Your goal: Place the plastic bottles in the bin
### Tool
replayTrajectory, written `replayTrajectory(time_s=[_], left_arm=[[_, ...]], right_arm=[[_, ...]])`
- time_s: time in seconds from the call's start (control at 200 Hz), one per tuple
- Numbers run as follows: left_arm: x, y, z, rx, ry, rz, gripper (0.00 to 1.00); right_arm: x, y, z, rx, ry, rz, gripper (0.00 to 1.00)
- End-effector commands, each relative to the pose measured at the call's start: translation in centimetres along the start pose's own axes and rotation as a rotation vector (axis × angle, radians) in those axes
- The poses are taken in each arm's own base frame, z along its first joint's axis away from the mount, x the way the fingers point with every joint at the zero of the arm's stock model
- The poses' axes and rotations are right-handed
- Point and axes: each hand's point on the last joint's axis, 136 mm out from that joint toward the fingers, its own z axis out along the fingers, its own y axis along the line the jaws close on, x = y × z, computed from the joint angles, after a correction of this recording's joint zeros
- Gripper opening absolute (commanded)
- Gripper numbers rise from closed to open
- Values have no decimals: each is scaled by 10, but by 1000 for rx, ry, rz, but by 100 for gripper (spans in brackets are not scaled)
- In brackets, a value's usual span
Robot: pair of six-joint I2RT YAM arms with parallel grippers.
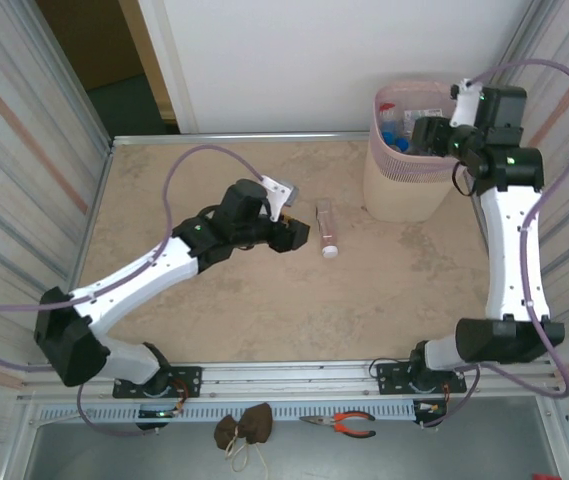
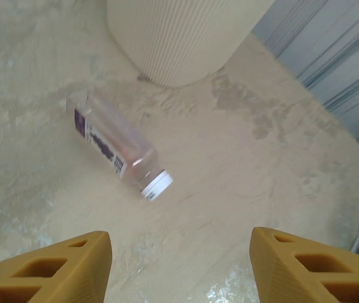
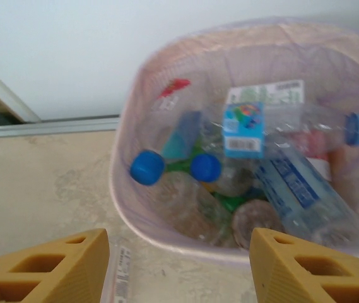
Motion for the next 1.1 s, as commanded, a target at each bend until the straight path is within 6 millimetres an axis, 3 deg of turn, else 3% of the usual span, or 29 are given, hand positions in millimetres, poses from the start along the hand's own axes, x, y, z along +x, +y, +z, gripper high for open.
replayTrajectory(time_s=[0.0,0.296,0.506,0.641,0.666,0.802,1.097], left_arm=[[7,10,16,-95,60,-73,60],[44,20,81,-231,261,-245,58],[71,29,118,-371,399,-372,60],[69,22,131,-400,399,-383,63],[77,25,140,-418,416,-383,64],[79,23,154,-434,409,-410,67],[91,26,184,-447,431,-443,63]], right_arm=[[-1,0,-18,-24,-50,23,59],[16,2,-27,-45,-55,52,59],[14,6,-29,-62,-61,53,59],[13,7,-29,-66,-63,54,59],[14,7,-29,-69,-62,55,59],[14,8,-28,-76,-62,57,59],[11,11,-31,-82,-70,50,59]])
